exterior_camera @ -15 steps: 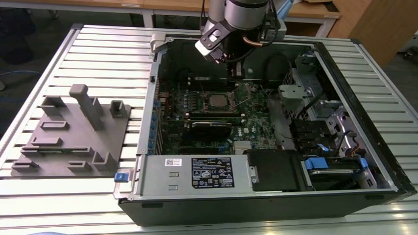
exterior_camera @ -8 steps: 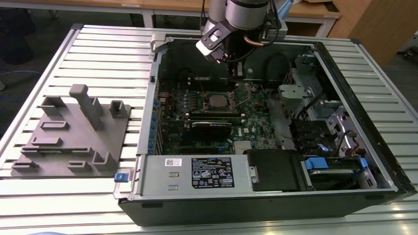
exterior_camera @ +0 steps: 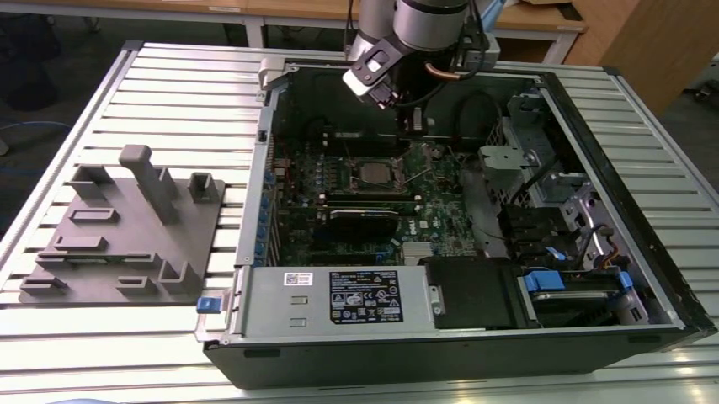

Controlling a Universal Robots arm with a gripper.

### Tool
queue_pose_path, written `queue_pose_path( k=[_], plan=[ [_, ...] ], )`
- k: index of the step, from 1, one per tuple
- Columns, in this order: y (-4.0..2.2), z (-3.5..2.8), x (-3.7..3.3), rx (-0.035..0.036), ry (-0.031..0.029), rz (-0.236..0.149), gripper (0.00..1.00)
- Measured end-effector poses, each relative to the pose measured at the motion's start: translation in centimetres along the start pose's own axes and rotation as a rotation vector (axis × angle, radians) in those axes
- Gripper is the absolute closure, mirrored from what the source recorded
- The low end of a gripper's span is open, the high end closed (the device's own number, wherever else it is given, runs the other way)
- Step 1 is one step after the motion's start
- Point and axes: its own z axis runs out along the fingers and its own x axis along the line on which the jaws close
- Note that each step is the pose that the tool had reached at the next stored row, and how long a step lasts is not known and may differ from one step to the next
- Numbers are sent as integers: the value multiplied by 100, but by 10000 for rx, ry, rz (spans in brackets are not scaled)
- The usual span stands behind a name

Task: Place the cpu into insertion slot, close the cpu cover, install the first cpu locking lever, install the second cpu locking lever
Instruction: 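Close the cpu cover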

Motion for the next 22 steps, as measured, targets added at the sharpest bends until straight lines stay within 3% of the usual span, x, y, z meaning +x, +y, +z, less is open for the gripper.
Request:
queue_pose_path(
  k=[6,22],
  plan=[
    [66,2,2,0,0,0,89],
    [148,4,3,0,0,-1,89]
  ],
)
